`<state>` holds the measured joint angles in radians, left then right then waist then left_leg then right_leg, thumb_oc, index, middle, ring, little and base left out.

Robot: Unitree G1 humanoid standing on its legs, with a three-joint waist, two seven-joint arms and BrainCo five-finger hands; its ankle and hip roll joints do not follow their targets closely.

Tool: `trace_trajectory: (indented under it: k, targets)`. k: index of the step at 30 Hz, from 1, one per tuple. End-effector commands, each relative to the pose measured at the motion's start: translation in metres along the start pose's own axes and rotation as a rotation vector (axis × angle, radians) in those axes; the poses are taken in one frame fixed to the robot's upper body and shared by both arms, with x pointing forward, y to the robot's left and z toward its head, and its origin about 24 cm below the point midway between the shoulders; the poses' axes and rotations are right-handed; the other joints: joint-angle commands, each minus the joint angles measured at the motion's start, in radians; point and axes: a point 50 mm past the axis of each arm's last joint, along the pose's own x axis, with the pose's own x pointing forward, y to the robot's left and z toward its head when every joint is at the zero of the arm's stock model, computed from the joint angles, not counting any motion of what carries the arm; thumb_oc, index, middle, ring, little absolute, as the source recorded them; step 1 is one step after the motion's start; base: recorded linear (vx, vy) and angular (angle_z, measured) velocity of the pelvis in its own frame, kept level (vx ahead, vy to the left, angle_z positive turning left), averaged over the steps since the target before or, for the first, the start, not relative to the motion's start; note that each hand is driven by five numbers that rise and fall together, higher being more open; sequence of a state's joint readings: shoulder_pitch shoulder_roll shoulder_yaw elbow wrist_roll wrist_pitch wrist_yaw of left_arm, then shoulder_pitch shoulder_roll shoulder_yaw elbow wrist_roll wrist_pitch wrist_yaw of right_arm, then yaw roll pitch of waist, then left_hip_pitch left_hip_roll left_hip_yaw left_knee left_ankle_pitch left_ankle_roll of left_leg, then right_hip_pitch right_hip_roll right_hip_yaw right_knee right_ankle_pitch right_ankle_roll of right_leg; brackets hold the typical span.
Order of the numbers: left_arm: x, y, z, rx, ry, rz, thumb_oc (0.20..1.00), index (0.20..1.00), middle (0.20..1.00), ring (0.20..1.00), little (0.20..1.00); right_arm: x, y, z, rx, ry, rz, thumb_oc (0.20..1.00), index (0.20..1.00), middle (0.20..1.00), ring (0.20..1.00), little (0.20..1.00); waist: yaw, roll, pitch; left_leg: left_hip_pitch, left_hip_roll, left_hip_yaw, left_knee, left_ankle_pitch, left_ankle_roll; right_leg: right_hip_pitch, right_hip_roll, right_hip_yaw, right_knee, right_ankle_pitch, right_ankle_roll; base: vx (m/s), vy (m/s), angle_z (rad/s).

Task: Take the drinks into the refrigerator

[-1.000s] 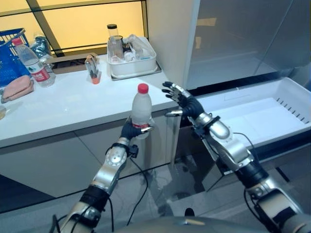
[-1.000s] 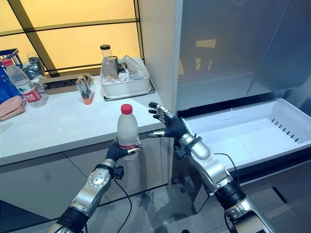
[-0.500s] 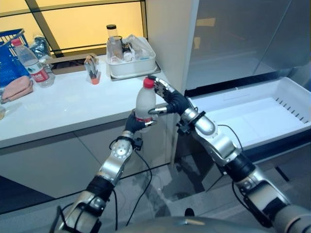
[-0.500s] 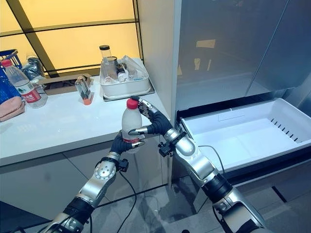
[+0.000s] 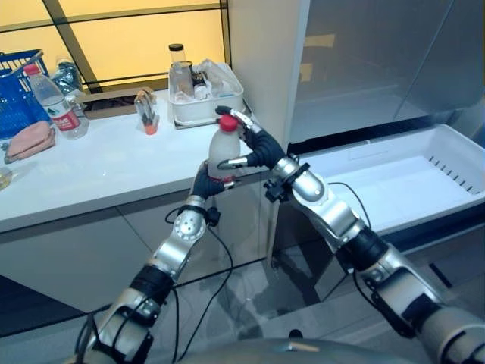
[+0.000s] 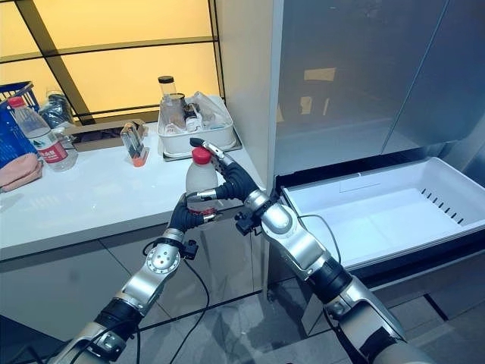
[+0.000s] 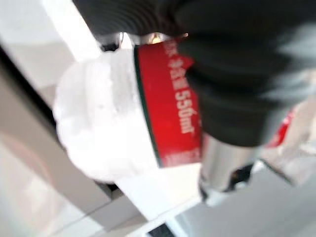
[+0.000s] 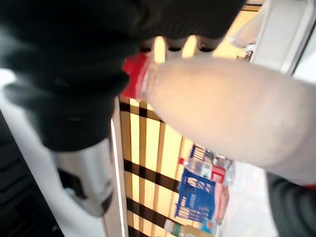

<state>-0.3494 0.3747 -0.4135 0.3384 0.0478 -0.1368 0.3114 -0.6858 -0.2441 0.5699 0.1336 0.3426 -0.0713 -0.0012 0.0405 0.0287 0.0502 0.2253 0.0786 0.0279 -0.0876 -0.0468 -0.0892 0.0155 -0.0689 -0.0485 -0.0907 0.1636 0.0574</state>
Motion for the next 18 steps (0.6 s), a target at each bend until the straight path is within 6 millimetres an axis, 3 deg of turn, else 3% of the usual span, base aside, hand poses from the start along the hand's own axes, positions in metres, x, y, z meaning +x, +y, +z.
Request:
trace_trajectory:
  k: [1, 14, 18]
  targets:
    - [0.047, 0.000, 0.109, 0.100, -0.466, 0.011, 0.200, 0.200, 0.200, 0.200, 0.200, 0.033, 0.040, 0.025, -0.042, -0.085, 0.151, 1.000, 1.000, 1.000, 1.000, 1.000, 0.010, -0.015, -0.014, -0.042, -0.046, 0.011, 0.005, -0.027, 0.074, 0.059, -0.020, 0.024, 0.121, -0.176, 0.053, -0.04, -0.001, -0.02]
    - [0.051, -0.010, 0.109, 0.128, -0.453, -0.034, 0.200, 0.200, 0.200, 0.200, 0.200, 0.074, 0.040, -0.013, -0.389, 0.197, 0.125, 1.000, 1.000, 1.000, 1.000, 1.000, 0.030, -0.016, -0.025, -0.032, -0.048, 0.008, 0.005, -0.040, 0.077, 0.071, -0.018, 0.028, 0.122, -0.180, 0.050, 0.01, 0.002, 0.00]
    - [0.052, -0.010, 0.111, 0.130, -0.458, -0.047, 0.200, 0.200, 0.200, 0.200, 0.200, 0.082, 0.044, -0.005, -0.381, 0.166, 0.125, 1.000, 1.000, 1.000, 1.000, 1.000, 0.031, -0.016, -0.024, -0.031, -0.049, 0.007, 0.005, -0.039, 0.076, 0.071, -0.018, 0.030, 0.125, -0.180, 0.050, 0.00, 0.000, 0.00]
